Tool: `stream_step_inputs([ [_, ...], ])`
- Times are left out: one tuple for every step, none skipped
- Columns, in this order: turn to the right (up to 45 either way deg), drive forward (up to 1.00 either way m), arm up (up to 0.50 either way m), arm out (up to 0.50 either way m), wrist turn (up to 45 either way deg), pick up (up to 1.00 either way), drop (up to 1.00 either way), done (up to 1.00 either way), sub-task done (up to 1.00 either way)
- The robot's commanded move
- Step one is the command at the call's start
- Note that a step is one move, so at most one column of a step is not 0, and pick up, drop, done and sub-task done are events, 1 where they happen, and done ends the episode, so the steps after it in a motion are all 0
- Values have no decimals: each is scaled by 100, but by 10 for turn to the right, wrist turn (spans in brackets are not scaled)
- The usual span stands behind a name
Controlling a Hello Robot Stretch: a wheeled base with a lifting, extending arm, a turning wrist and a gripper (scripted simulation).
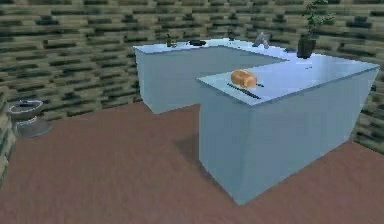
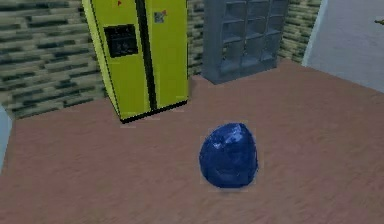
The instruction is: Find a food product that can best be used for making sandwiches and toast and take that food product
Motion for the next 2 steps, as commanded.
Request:
stream_step_inputs([
  [300,0,0,0,0,0,0,0,0],
  [0,60,0,0,0,0,0,0,0],
])
